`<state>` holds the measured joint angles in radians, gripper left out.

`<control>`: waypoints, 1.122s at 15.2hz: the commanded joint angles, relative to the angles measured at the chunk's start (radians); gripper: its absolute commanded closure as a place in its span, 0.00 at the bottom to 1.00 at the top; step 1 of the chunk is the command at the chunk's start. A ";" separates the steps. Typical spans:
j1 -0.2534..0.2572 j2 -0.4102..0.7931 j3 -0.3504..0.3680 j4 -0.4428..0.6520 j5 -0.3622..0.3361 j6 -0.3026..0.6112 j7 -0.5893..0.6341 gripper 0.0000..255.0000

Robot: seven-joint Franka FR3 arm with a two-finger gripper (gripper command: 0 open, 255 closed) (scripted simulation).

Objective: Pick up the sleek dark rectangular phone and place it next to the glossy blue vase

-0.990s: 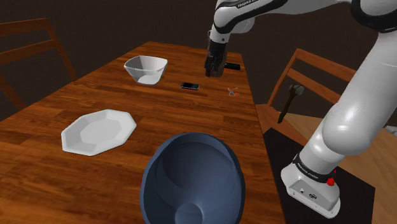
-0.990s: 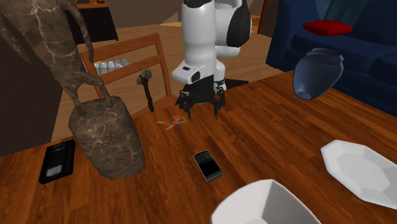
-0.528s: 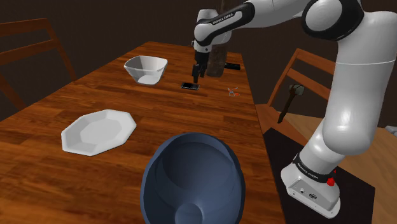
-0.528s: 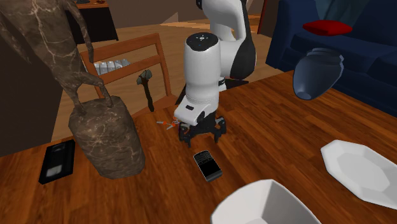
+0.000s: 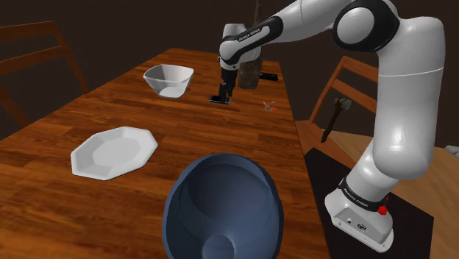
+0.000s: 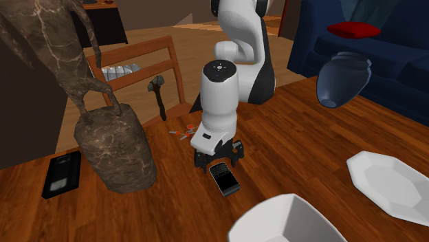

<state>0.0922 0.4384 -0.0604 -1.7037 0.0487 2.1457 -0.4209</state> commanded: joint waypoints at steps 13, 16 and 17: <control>-0.001 0.008 0.000 -0.008 0.001 0.016 -0.002 1.00; -0.001 0.008 0.000 -0.008 0.001 0.016 -0.002 1.00; -0.001 0.008 0.000 -0.008 0.001 0.016 -0.002 1.00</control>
<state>0.0916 0.4462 -0.0602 -1.7122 0.0495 2.1621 -0.4225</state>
